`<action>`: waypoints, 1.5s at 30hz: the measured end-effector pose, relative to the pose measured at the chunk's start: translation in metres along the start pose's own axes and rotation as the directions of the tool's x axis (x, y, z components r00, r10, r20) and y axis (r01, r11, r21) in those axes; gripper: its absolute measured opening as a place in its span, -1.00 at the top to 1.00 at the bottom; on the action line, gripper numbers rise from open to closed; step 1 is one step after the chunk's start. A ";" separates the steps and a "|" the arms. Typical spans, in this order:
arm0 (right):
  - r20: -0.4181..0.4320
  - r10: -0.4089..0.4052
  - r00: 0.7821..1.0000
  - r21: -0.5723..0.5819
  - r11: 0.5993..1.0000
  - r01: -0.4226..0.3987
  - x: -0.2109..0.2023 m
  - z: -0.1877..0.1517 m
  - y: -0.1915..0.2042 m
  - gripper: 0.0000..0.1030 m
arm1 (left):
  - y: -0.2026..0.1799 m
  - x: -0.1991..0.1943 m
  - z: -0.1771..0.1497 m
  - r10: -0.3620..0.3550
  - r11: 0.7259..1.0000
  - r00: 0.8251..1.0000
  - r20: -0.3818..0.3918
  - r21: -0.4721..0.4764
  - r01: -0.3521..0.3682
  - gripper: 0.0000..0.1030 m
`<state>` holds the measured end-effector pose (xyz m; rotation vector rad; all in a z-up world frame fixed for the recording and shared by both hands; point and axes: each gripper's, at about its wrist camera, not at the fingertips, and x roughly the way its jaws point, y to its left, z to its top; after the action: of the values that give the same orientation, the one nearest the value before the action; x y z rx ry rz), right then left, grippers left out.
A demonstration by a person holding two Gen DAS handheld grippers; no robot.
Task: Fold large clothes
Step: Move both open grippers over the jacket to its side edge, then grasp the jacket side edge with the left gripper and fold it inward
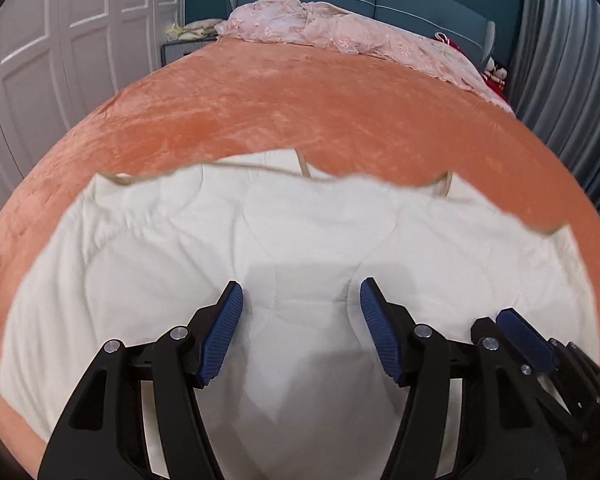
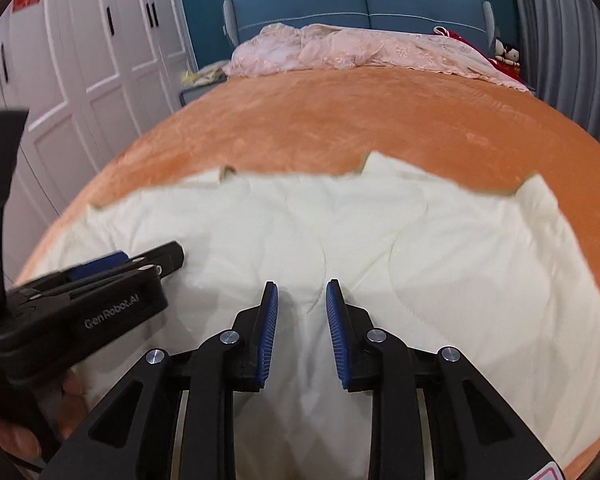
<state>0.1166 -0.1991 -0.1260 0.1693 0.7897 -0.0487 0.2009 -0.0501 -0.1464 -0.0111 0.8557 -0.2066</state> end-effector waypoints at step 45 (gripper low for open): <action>-0.058 0.101 0.993 -0.078 0.991 -0.106 -0.056 -0.058 0.069 0.55 | 0.124 -0.092 -0.083 0.078 0.946 0.996 -0.035 -0.314 -0.085 -0.20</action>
<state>0.0441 -0.1226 -0.1168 0.1346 0.8347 0.0864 0.1019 0.0942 -0.1434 -0.2732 0.9024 0.0095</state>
